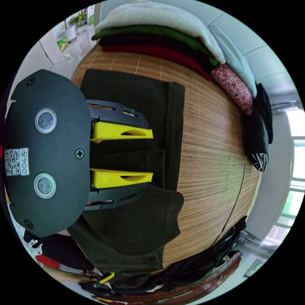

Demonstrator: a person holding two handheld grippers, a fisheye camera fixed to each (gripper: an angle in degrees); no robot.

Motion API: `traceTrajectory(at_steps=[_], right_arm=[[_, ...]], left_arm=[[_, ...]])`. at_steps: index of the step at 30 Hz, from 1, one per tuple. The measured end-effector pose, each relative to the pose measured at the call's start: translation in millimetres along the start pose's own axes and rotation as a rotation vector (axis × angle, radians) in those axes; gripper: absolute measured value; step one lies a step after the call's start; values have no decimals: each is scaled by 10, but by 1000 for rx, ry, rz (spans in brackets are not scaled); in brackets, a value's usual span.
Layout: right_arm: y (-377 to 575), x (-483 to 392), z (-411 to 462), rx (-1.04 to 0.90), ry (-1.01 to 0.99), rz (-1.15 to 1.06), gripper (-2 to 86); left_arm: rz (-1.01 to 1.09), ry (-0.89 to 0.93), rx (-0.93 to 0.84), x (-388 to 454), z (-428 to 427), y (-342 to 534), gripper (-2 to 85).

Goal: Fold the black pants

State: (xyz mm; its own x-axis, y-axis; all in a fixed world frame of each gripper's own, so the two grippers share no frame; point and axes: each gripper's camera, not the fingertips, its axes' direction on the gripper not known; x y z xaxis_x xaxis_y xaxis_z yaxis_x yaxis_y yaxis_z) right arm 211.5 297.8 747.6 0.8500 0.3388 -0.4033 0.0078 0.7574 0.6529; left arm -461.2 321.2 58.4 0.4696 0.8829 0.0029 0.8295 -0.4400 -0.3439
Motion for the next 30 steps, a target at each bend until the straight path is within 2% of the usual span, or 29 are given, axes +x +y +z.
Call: traceTrajectory(at_steps=[4,7,9,12,16,18,19,21,23,26,28,30], right_arm=[[-8,58,158,1,-6,-1,-7],[-12,98,291,2,-5,-2,-7],[-13,138,399,4,-8,3,-7],[-11,183,536,5,-10,10,-7],[-1,227,703,6,-6,13,-7],[8,258,820,5,-4,13,-6],[11,267,849,5,-4,13,-6],[29,317,963,6,-12,15,-5],[47,364,1048,9,-24,19,-2],[91,501,1140,27,-71,42,10],[175,628,1052,98,-151,91,32],[384,756,873,231,-363,187,59]], left_arm=[[28,34,35,124,-168,89,48],[73,-46,198,214,-700,236,33],[-39,-76,363,34,-1278,504,26],[-262,-41,464,-447,-1737,966,21],[-515,0,395,-1113,-1615,1517,19],[-656,100,228,-1521,-1193,1816,20],[-688,127,199,-1608,-1103,1902,20],[-789,331,289,-1850,-1013,2262,22],[-828,409,332,-1903,-1048,2407,23],[-785,410,348,-1907,-1208,2462,24],[-767,428,365,-1906,-1319,2476,24],[-728,478,394,-1873,-1476,2478,24]])
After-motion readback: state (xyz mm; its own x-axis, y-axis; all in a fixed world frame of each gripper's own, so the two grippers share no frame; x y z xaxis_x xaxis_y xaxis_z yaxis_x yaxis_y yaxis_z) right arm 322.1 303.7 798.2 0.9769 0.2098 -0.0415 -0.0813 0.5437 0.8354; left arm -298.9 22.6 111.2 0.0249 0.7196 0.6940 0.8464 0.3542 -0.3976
